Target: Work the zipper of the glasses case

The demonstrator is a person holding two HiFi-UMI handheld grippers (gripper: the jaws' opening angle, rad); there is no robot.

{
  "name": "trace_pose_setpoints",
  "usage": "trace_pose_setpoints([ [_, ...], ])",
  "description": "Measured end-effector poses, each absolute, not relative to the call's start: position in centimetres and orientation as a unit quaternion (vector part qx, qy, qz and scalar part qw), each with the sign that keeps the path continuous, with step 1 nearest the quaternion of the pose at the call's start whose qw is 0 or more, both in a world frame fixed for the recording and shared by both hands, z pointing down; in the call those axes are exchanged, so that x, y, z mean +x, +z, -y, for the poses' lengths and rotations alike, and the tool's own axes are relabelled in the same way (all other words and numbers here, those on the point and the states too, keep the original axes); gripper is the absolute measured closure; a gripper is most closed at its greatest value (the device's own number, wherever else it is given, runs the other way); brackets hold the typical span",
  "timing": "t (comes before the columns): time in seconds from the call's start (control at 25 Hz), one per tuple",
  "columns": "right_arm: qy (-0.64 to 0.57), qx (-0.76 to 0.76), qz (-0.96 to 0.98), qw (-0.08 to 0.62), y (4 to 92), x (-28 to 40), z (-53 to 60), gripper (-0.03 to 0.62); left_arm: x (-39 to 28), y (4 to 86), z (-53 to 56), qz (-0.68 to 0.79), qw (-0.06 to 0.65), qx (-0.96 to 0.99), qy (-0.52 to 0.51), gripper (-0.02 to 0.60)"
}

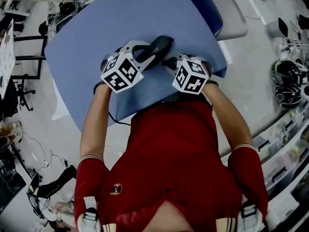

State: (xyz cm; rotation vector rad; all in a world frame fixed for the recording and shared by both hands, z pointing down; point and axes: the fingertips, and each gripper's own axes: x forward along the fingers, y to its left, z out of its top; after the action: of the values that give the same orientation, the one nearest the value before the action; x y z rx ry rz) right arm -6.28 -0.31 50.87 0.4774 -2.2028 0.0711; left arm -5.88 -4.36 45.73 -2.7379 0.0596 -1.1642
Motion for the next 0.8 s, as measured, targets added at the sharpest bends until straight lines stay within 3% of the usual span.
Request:
trace_pose_setpoints([
  [0.8, -0.026, 0.206, 0.856, 0.473, 51.7, 2.7, 4.4, 0.595, -1.4, 46.4, 4.6, 0.194, 0.309, -0.802, -0.473, 0.445],
])
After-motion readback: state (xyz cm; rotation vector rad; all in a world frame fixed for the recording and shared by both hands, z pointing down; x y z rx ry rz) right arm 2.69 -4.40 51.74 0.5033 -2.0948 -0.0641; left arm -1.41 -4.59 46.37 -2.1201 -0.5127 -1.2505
